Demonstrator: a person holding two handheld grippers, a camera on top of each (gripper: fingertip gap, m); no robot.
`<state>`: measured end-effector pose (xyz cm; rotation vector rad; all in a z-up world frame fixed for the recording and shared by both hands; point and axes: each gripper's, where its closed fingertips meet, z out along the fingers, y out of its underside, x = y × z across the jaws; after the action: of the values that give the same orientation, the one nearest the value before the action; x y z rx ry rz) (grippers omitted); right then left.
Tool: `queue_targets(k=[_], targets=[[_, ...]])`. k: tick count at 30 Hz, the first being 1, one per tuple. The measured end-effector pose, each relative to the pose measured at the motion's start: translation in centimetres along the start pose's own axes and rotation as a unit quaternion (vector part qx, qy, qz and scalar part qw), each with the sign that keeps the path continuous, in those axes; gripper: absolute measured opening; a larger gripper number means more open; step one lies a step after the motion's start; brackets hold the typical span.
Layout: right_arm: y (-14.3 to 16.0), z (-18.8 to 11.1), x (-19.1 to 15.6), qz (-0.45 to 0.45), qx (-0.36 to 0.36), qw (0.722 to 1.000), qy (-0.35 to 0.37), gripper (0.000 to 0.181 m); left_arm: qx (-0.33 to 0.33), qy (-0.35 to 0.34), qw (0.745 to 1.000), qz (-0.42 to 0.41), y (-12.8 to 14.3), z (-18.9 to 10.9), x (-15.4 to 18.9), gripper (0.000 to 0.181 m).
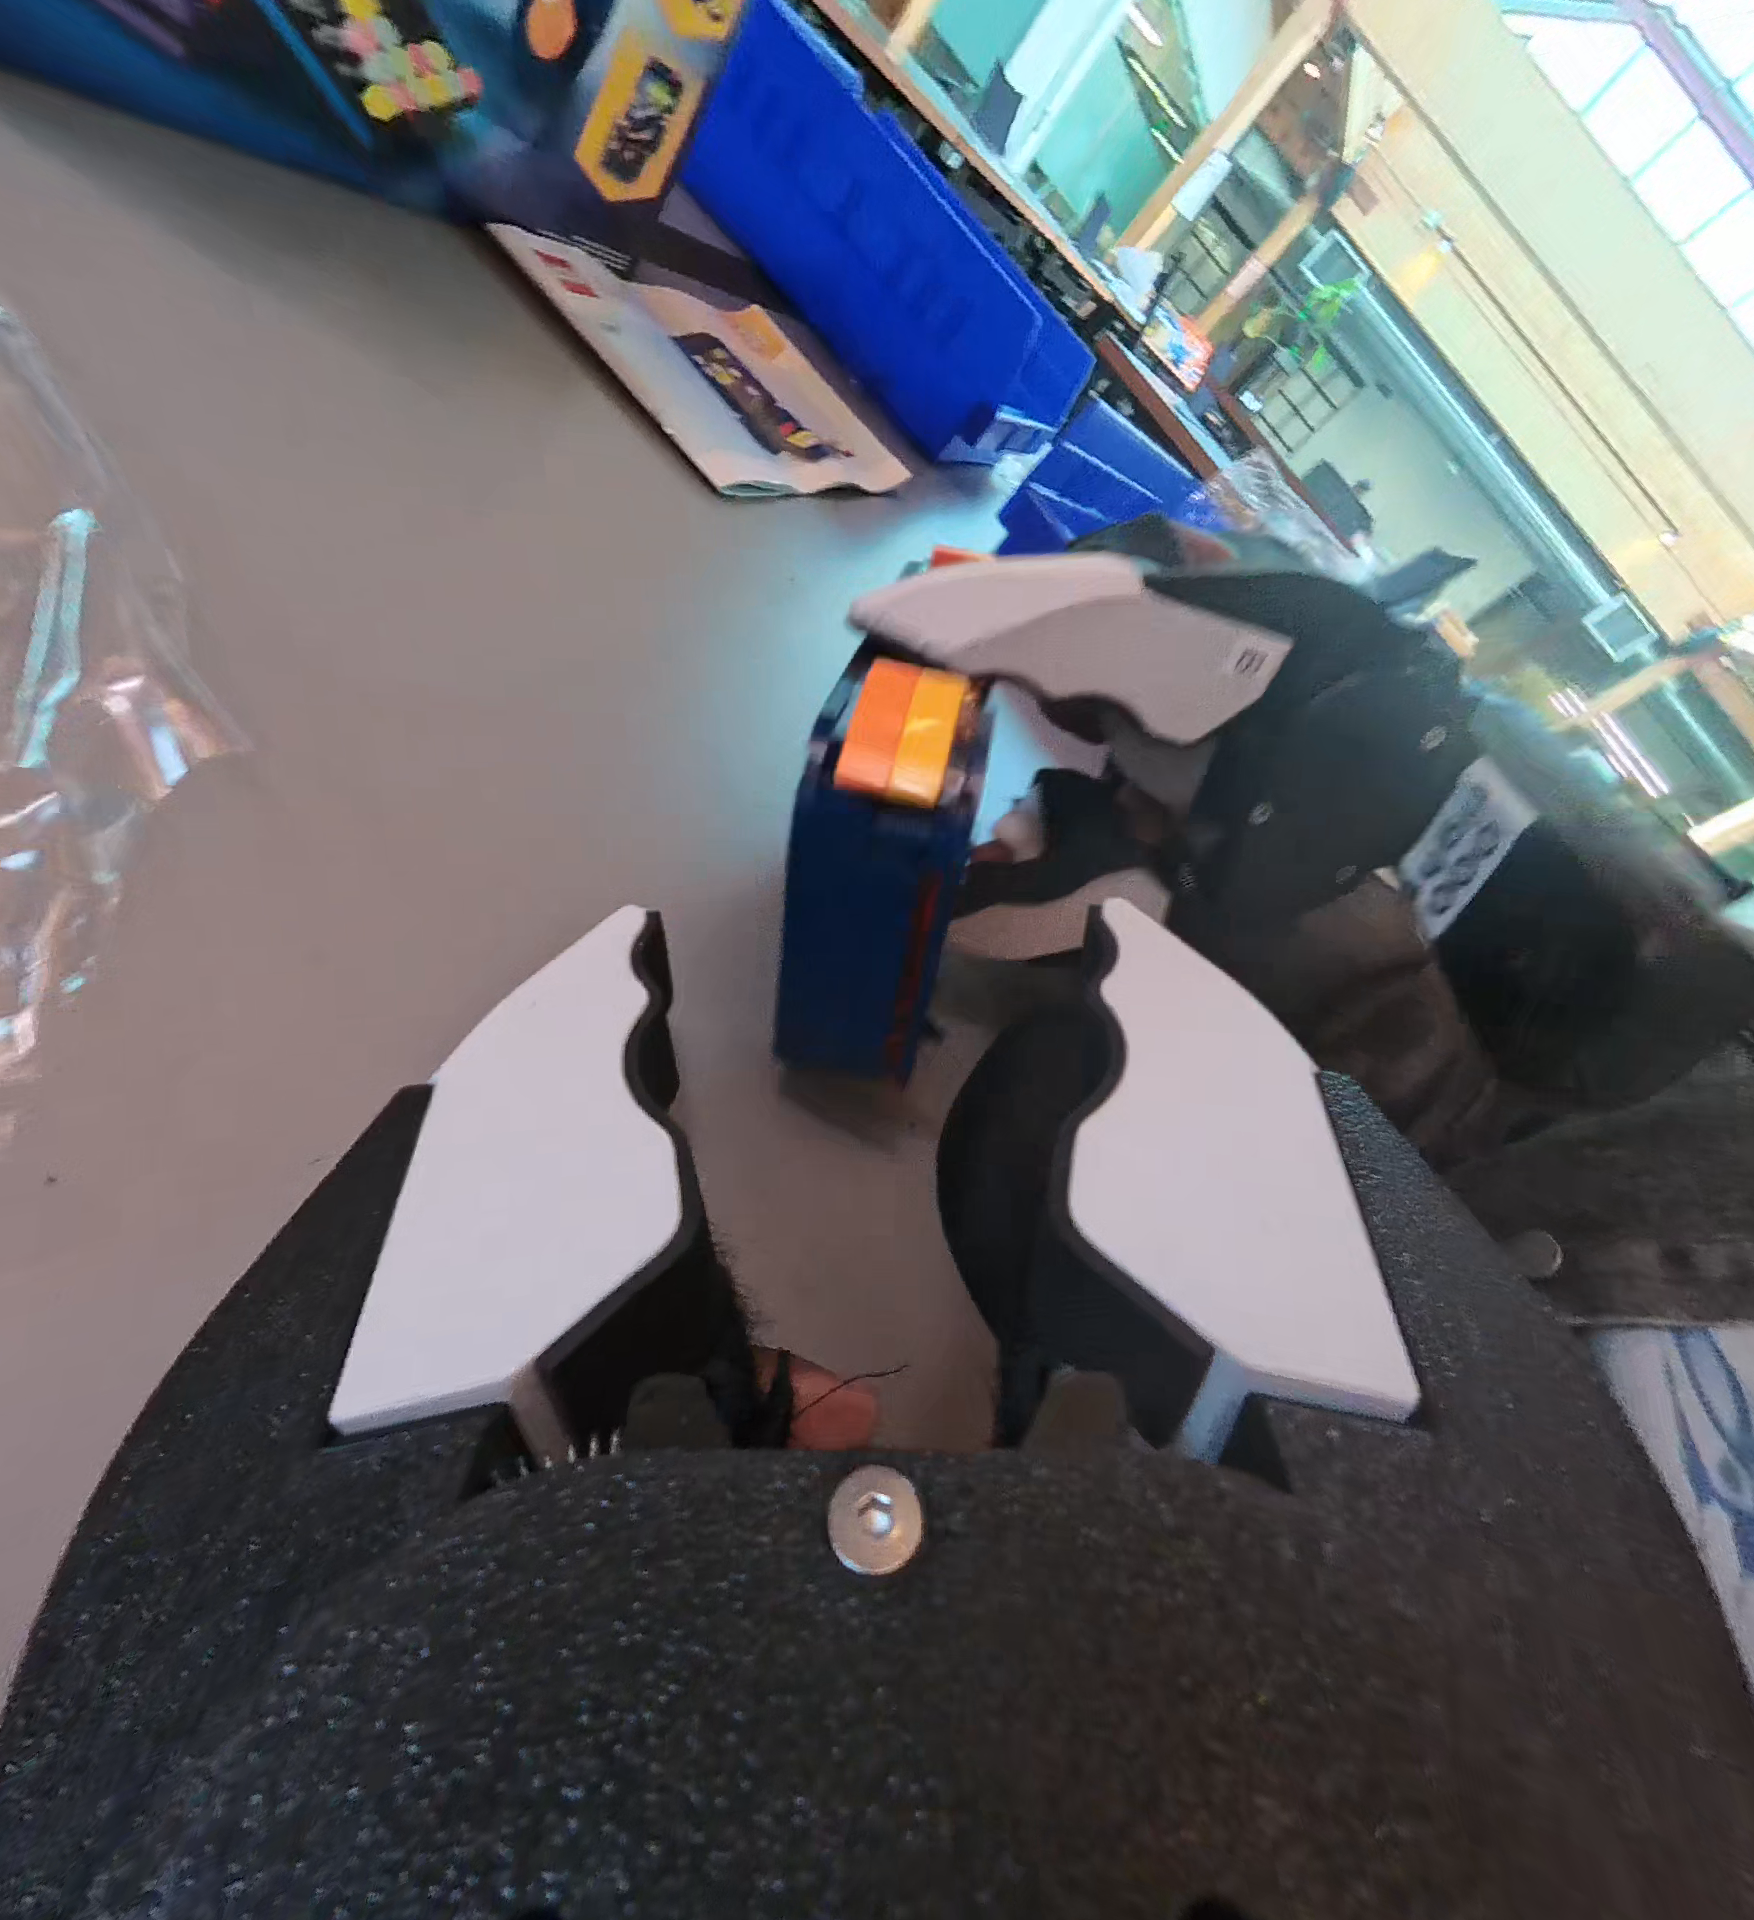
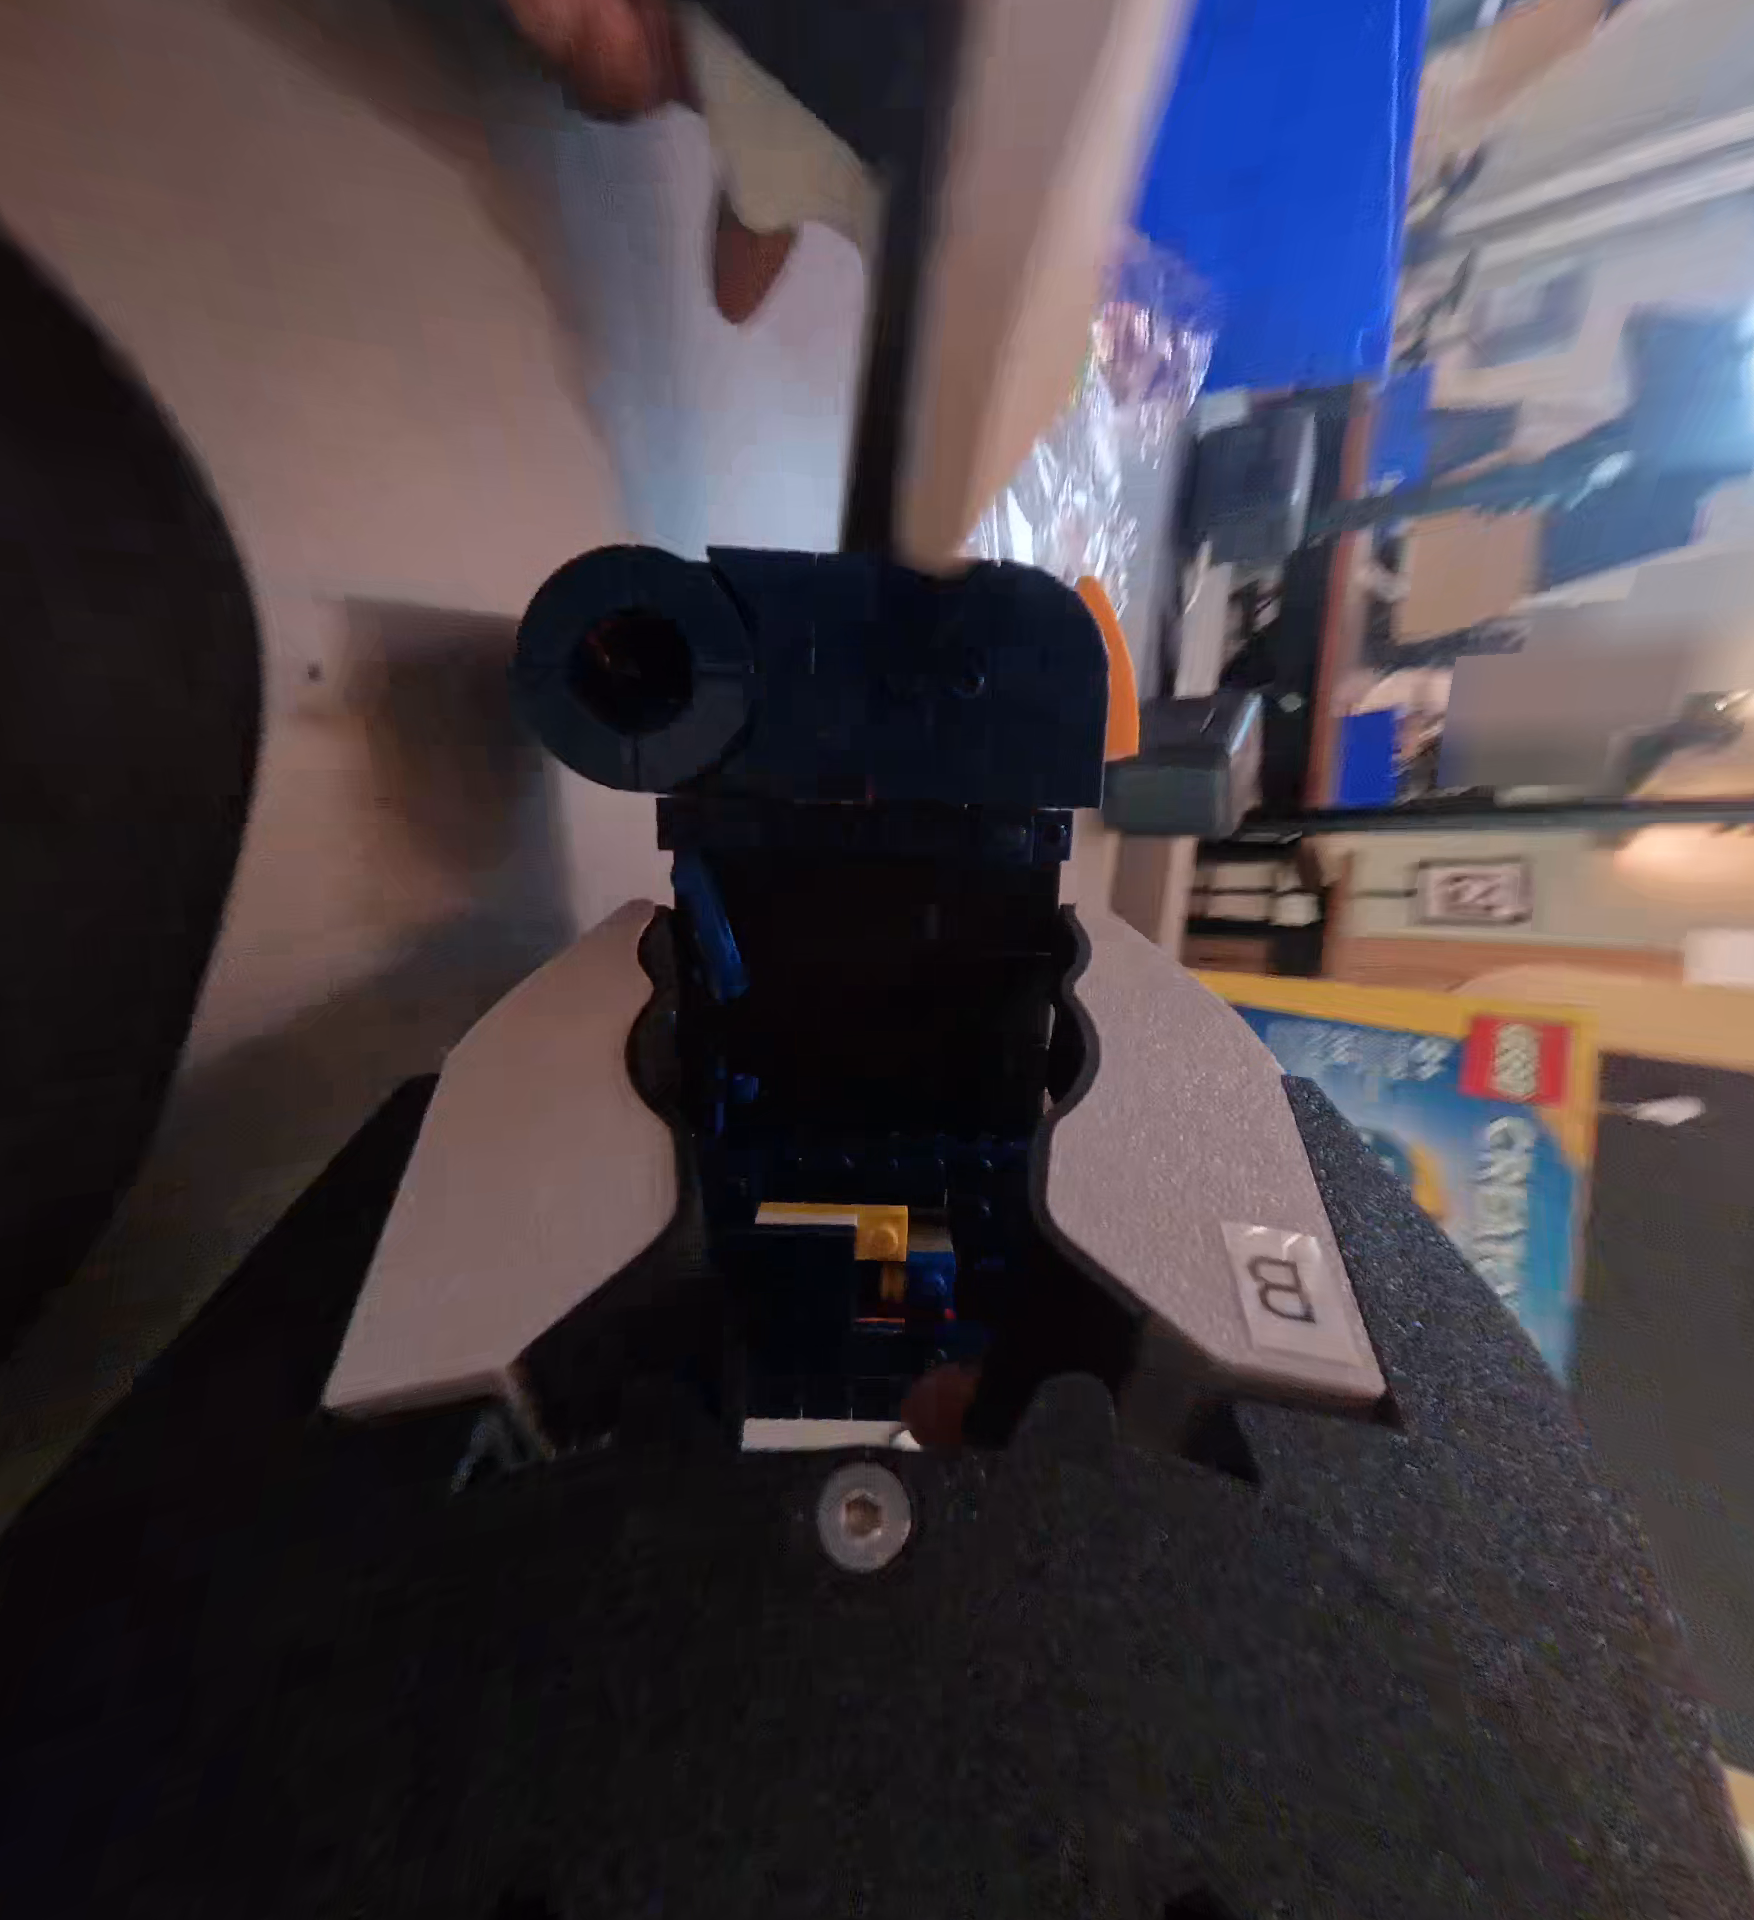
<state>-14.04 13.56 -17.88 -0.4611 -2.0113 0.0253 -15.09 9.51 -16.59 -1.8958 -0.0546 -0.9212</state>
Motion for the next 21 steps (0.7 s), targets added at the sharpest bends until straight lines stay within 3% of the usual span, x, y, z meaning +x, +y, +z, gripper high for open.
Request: queue_targets(k=[3,5,8,10,12,14,17,18,21], targets=[[-2.0,0.0,-0.3,-0.051,0.041,0.996,0.055,0.070,0.006,0.039,0.998,0.045,-0.2,1.0,1.9,0.053],[-2.4,-0.2,-0.2,-0.058,0.050,0.995,0.061,0.070,-0.009,0.013,0.997,0.074,0.1,1.0,1.5,0.035],[-3.1,-1.1,-1.0,0.012,0.121,0.992,-0.015,0.070,-0.005,0.022,0.993,0.117,0.2,0.8,2.4,0.037],[-2.8,-1.7,-1.8,0.088,0.145,0.981,-0.091,0.071,-0.017,0.013,0.990,0.141,0.6,1.0,2.6,0.041],[-2.7,-2.5,-1.6,0.152,0.166,0.967,-0.123,0.070,-0.024,-0.006,0.986,0.162,0.8,1.2,2.5,0.042],[-2.8,-2.9,-1.6,0.151,0.172,0.966,-0.120,0.066,-0.023,-0.025,0.981,0.189,0.9,1.3,2.6,0.041],[-2.6,-2.6,-1.4,0.059,0.128,0.989,-0.040,0.063,-0.014,-0.077,0.965,0.251,0.7,1.2,2.2,0.041],[-2.8,-2.7,-1.8,0.047,0.127,0.990,-0.041,0.051,-0.009,-0.092,0.959,0.269,0.6,1.1,2.1,0.041],[-4.3,-4.3,-1.4,0.122,0.209,0.968,-0.067,0.047,-0.003,-0.126,0.936,0.329,0.6,1.0,2.1,0.041]])
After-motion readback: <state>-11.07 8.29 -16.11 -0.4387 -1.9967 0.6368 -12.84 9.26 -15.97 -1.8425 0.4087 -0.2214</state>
